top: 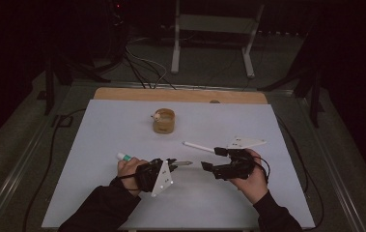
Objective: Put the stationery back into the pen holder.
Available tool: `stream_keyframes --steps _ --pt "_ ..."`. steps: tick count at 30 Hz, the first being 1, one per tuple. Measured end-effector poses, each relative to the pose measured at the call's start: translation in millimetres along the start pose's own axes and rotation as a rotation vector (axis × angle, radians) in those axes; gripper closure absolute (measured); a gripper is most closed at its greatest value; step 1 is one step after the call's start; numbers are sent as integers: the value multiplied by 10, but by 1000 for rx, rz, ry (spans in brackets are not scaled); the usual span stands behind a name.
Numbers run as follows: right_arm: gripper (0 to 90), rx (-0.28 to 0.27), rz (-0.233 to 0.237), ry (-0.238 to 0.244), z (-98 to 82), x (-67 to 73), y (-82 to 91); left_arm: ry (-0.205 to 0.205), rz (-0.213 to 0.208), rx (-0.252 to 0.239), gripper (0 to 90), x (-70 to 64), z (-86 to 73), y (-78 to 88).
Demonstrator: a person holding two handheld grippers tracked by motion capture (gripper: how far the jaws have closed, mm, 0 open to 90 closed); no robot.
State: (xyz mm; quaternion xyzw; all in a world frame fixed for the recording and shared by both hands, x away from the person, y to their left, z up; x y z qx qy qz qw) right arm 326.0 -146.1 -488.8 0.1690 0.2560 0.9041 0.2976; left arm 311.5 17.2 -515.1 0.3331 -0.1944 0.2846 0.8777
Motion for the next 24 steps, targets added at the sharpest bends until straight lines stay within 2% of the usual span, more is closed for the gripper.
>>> stream_keyframes --steps 2,3,4,9,12,19,24 --pt "178 -6 2 -2 -31 7 5 46 -16 -13 805 30 19 15" --pt "136 -1 17 7 -58 22 8 67 -26 -18 805 44 27 24" --pt "135 -5 32 16 -75 37 12 85 -33 -23 805 59 34 30" --pt "98 -1 27 22 -187 48 -3 183 -76 -56 805 117 70 56" --pt "29 -4 12 34 -239 43 -8 233 -97 -70 804 151 73 66" --pt "8 -23 -20 35 -306 2 16 344 -133 -122 804 293 127 109" --pt "8 -51 -5 40 -310 13 40 423 -155 -161 804 418 180 127"
Point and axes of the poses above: each handheld gripper's, and its own axes: y roughly backward along the jaws, z roughly out of its top, x roughly to its left, the point moved 9 cm from there along -y, roughly forward along the jaws, and after that the axes turned 2 degrees about y, right-handed, at the moved point
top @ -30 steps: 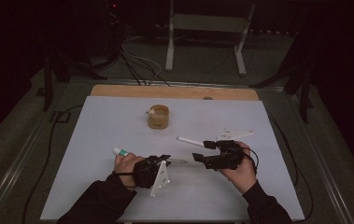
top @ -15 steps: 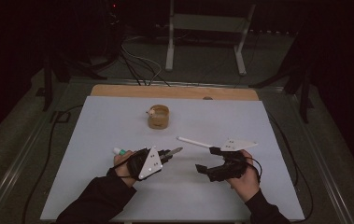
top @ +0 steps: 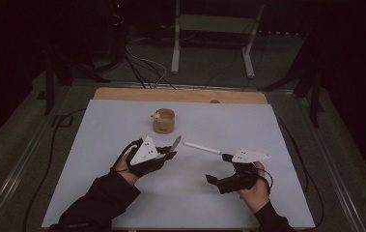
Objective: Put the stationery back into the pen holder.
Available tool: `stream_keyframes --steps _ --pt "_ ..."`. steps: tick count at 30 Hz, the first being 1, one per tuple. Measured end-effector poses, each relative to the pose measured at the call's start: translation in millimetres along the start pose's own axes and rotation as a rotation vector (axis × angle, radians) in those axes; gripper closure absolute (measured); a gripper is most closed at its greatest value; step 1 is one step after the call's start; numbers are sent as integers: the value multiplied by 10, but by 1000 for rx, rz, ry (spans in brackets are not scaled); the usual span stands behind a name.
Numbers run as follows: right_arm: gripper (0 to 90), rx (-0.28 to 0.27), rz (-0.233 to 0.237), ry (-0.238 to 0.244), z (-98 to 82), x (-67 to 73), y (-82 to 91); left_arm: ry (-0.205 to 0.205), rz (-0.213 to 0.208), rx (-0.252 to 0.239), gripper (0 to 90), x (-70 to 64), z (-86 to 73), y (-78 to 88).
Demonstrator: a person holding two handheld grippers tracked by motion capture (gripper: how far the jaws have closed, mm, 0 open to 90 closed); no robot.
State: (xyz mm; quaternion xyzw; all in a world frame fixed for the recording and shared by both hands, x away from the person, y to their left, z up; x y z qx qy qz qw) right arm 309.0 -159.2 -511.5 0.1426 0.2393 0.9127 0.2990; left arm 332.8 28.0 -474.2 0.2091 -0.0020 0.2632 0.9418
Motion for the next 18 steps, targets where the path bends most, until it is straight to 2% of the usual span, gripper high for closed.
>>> stream_keyframes --steps 3,8,12,18 --pt "8 -16 4 2 3 6 11 42 -5 -18 804 74 49 1" --pt "8 -58 -39 44 33 0 28 104 -7 -55 804 193 134 -2" --pt "8 -77 -56 51 49 -15 48 142 -7 -84 803 286 202 -10" --pt "8 -88 -42 50 48 -14 50 186 17 -99 803 438 260 -51"
Point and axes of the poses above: each handheld gripper's, and its own axes: y roughly backward along the jaws, z roughly out of its top, x roughly to its left, the point moved 9 cm from there along -y, roughly forward along the jaws, and after that the axes turned 2 degrees about y, right-handed, at the moved point
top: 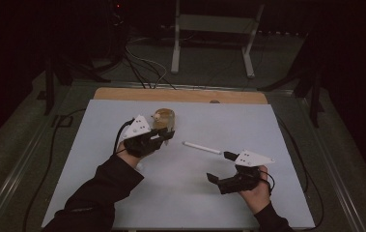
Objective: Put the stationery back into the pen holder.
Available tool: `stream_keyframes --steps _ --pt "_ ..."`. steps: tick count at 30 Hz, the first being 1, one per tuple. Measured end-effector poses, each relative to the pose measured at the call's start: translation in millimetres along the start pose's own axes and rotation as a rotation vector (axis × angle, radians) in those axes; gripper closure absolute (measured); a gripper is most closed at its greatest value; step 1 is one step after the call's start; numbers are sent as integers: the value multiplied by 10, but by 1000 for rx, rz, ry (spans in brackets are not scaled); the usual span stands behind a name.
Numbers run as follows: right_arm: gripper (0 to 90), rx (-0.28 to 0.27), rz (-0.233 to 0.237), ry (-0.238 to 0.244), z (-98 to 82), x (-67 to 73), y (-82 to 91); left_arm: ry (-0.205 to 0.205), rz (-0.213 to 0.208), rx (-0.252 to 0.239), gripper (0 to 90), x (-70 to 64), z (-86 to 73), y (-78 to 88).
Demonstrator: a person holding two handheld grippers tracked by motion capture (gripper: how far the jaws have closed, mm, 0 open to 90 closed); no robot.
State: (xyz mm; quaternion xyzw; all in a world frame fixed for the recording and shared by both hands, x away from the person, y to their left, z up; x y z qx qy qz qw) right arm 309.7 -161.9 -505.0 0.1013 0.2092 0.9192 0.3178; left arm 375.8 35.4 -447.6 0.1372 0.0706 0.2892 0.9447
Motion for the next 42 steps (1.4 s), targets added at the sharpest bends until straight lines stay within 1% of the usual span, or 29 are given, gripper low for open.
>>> stream_keyframes --steps 2,4,8,13,15,18,21,22,24,25,29,32,35,40,41,42 --pt "7 -9 2 0 11 -4 6 23 -4 -11 803 43 31 -17" --pt "7 -13 8 -2 16 -4 12 30 2 -20 803 91 64 -33" --pt "7 -12 3 5 15 -8 14 78 5 -37 803 214 123 -77" --pt "8 -23 0 5 30 -14 24 107 27 -46 803 372 158 -144" --pt "8 -24 -1 7 31 -12 26 113 39 -50 803 431 161 -173" --pt "8 -23 5 8 29 -3 22 145 51 -59 803 515 155 -228" --pt "8 -20 17 8 23 14 12 156 66 -58 803 591 139 -288" --pt "8 -18 18 12 20 17 7 156 66 -58 803 591 139 -288" --pt "8 -23 21 11 22 22 7 181 77 -68 803 655 135 -342" --pt "8 -25 23 10 23 24 7 186 85 -71 802 679 133 -359" --pt "8 -30 24 7 26 19 18 214 91 -80 803 739 121 -435" --pt "8 -29 21 5 22 10 16 214 105 -81 803 781 111 -484" --pt "8 -29 20 9 21 15 11 198 132 -87 802 840 98 -529" --pt "8 -35 22 4 21 5 10 198 144 -93 802 907 97 -593" --pt "8 -37 22 4 22 3 10 198 157 -90 802 934 91 -609" --pt "8 -35 22 3 21 1 9 200 160 -90 802 950 87 -617"
Point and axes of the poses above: each handheld gripper's, and its own axes: y roughly backward along the jaws, z roughly out of its top, x roughly to its left, the point moved 9 cm from there along -y, roughly forward along the jaws, and after that the axes turned 2 degrees about y, right-handed, at the moved point
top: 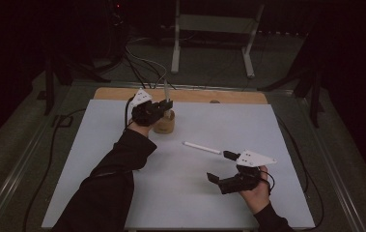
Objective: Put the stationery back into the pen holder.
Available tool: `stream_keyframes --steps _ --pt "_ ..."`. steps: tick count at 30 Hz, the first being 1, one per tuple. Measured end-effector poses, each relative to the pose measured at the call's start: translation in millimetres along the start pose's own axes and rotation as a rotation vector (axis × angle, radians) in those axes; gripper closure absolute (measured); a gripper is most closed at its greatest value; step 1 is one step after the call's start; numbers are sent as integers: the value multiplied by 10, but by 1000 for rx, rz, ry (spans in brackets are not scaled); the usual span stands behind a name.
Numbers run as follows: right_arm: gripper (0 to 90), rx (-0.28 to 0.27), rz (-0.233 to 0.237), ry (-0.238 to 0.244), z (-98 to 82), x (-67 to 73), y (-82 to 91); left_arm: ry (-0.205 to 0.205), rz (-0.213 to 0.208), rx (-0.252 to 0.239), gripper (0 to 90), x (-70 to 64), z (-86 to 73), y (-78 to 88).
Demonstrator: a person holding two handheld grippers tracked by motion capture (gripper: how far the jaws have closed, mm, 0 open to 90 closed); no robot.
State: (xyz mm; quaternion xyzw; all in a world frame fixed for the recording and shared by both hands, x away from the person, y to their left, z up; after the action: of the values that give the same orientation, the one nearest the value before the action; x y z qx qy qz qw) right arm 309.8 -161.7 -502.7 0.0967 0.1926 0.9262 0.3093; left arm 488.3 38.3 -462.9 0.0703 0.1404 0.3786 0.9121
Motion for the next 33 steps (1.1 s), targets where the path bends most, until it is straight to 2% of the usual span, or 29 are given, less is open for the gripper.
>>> stream_keyframes --steps 5,8,15,24,27,32,33 --pt "8 0 1 1 -3 6 -4 18 30 11 802 108 -51 -91" --pt "8 4 0 3 -10 3 -8 7 40 21 802 129 -90 -137" --pt "8 5 5 2 -7 9 -4 19 86 33 801 202 -190 -214" --pt "8 7 6 -4 -16 -4 -8 18 104 63 800 196 -286 -282" --pt "8 13 8 -2 -24 -2 -13 -13 126 84 800 203 -337 -305" --pt "8 12 10 -5 -27 -8 -15 -38 147 112 799 200 -412 -331" --pt "8 11 10 -6 -27 -8 -15 -33 147 118 799 194 -430 -339"
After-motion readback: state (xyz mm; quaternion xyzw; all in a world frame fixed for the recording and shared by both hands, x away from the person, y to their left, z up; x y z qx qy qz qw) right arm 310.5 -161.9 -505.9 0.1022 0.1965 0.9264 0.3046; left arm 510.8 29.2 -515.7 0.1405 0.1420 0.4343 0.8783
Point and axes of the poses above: each handheld gripper's, and its own axes: y roughly backward along the jaws, z roughly out of its top, x roughly to its left, the point moved 9 cm from there along -y, roughly forward along the jaws, and after that the axes turned 2 degrees about y, right-handed, at the moved point
